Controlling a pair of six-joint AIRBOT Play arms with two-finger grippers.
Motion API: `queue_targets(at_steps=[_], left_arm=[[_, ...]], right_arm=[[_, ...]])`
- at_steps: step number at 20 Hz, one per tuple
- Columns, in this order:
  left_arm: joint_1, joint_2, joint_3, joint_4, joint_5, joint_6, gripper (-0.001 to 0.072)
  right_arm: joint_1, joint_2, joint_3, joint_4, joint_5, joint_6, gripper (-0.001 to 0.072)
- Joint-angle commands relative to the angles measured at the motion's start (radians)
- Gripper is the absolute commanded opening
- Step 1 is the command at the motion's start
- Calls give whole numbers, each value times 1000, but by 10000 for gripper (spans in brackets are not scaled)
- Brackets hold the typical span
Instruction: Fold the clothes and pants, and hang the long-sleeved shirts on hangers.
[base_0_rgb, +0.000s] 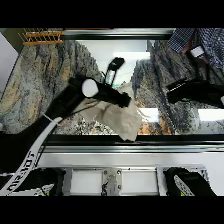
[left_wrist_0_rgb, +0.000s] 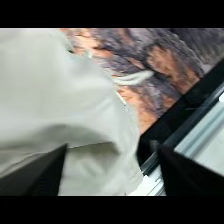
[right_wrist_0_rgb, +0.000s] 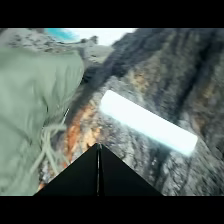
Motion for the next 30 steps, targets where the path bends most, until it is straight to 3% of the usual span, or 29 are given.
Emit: queue_targets(at_steps=[1, 6, 10, 12, 17, 24, 30], left_arm=[[-45, -20, 1, 11, 68, -43, 615], [359, 16, -6, 10, -103, -81, 615], [666, 6, -170, -21, -46, -192, 615], [736, -28, -253, -103, 1, -187, 616], [713, -202, -273, -321, 45, -24, 615], [625, -385, -91, -306, 30, -41, 615], [587, -407, -68, -307, 56, -44, 613]], right_arm=[[-124, 20, 1, -72, -11, 175, 28], [-140, 16, 0, -44, 8, 194, 28], [-140, -4, -2, 19, 8, 194, 28], [-138, -24, -2, 55, 8, 193, 28], [-138, -85, -2, 114, 48, 193, 28], [-138, -116, -2, 113, 106, 193, 28], [-138, -139, -2, 113, 106, 194, 28]])
